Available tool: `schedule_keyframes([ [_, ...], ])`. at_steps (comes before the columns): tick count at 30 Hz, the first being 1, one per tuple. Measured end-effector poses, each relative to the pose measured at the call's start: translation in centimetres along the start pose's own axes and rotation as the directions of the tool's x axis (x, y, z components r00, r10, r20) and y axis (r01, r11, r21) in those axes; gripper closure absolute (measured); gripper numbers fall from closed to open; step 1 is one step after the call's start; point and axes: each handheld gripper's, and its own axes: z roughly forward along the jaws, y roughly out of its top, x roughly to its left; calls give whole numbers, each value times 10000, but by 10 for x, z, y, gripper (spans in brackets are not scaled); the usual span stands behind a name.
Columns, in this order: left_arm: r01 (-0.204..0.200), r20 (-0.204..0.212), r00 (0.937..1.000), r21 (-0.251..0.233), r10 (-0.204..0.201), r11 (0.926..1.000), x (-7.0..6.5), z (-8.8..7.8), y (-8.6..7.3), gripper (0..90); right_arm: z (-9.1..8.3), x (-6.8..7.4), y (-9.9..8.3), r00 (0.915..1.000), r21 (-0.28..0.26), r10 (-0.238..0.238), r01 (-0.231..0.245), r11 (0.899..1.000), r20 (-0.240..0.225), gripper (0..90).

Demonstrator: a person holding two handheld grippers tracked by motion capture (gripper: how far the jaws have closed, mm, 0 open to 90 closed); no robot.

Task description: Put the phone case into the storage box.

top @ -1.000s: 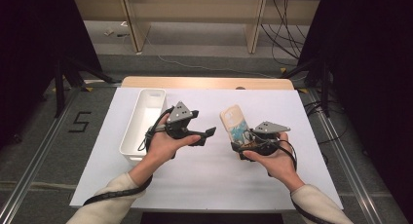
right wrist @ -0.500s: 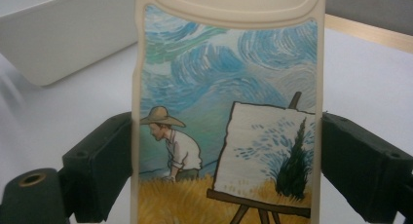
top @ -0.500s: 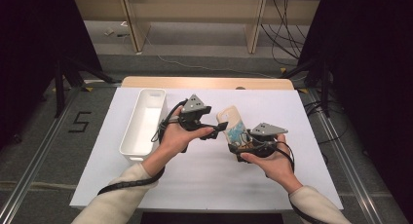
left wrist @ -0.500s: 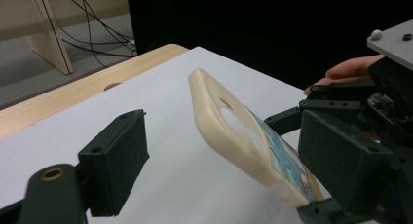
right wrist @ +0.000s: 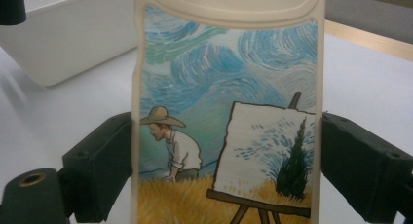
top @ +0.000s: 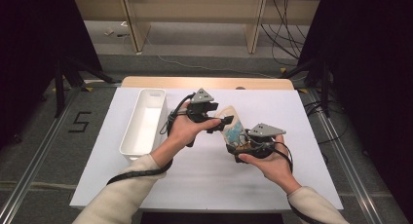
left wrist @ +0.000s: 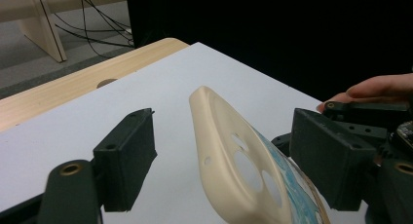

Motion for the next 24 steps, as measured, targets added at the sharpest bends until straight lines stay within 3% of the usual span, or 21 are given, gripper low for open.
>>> schedule_keyframes([
  [24,328,-8,9995,142,-328,9994,1,14,1,304,2,4,1,9997,-111,-240,240,9997,20,121],
])
